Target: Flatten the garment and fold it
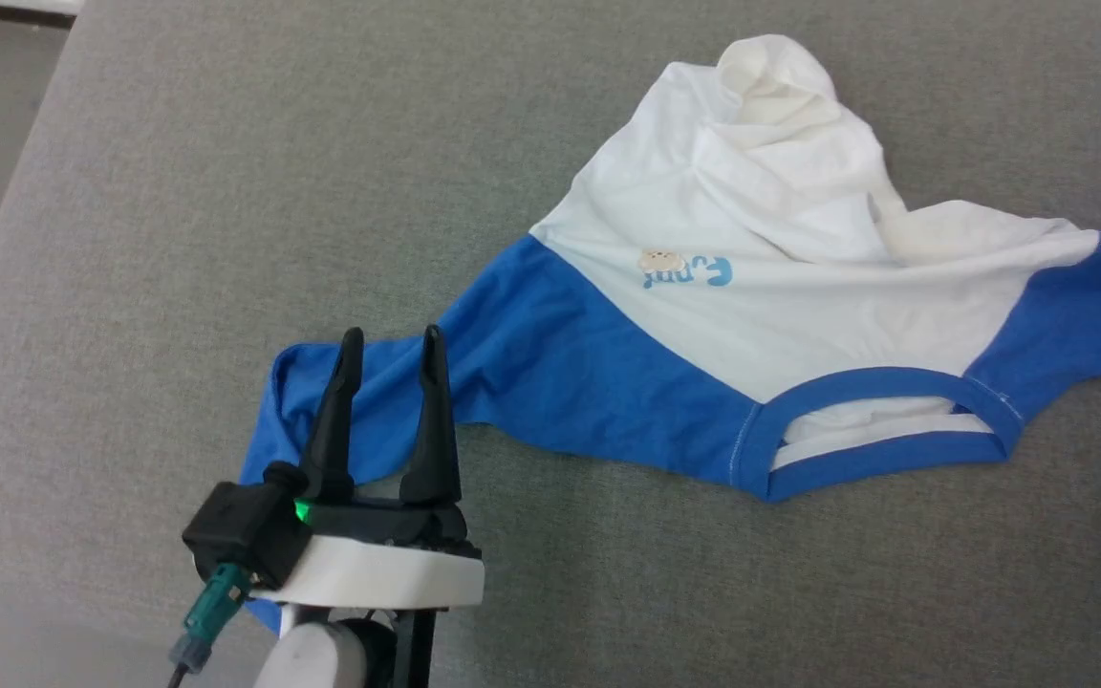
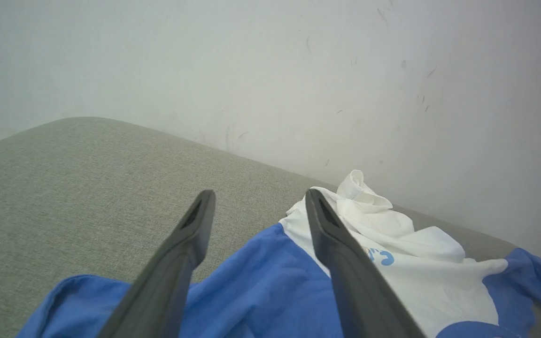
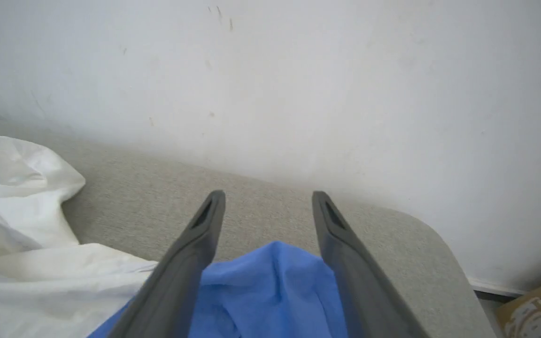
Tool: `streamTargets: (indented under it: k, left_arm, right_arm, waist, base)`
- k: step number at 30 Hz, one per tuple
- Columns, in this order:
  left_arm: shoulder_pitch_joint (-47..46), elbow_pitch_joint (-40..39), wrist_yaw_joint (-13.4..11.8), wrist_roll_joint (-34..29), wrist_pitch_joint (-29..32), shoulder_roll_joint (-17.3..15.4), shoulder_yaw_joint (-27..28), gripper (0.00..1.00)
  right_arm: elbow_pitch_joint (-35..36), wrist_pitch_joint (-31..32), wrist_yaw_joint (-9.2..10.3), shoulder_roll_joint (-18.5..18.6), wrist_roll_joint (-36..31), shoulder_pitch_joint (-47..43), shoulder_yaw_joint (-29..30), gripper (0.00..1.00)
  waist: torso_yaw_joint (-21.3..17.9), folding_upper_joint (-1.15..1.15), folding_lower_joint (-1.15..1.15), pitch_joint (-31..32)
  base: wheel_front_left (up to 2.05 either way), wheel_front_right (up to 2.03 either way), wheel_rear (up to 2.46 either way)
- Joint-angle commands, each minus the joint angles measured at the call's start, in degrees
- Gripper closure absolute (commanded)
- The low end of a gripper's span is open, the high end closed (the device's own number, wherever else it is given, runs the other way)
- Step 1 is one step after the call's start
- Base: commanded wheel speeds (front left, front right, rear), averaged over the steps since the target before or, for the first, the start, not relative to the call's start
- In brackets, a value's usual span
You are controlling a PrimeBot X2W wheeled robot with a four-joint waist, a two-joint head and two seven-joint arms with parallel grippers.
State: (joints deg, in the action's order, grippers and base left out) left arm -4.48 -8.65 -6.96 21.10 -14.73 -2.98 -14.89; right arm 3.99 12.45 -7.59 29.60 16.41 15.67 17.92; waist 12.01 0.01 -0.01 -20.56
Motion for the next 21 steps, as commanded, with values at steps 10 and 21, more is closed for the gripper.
streamTargets:
  k: [10, 21]
  left_arm:
    - [3.62, -0.25, 1.97, -2.36, -0.27, -0.03, -0.34, 0.00]
    - [-0.17, 0.67, 3.83, -8.62, 9.99, -4.63, -5.48, 0.00]
  right_arm:
    - [13.16, -10.91, 0.10, -22.82, -4.03, -22.13, -0.68, 0.00]
    - [10.36, -15.56, 0.10, -25.43, -5.47, -21.11, -2.79, 0.00]
  waist:
    - [-2.85, -0.01, 0.01, 0.25]
    - [-4.98, -0.01, 0.01, -0.01]
  base:
    - [0.00, 0.00, 0.00]
    - [0.00, 0.00, 0.00]
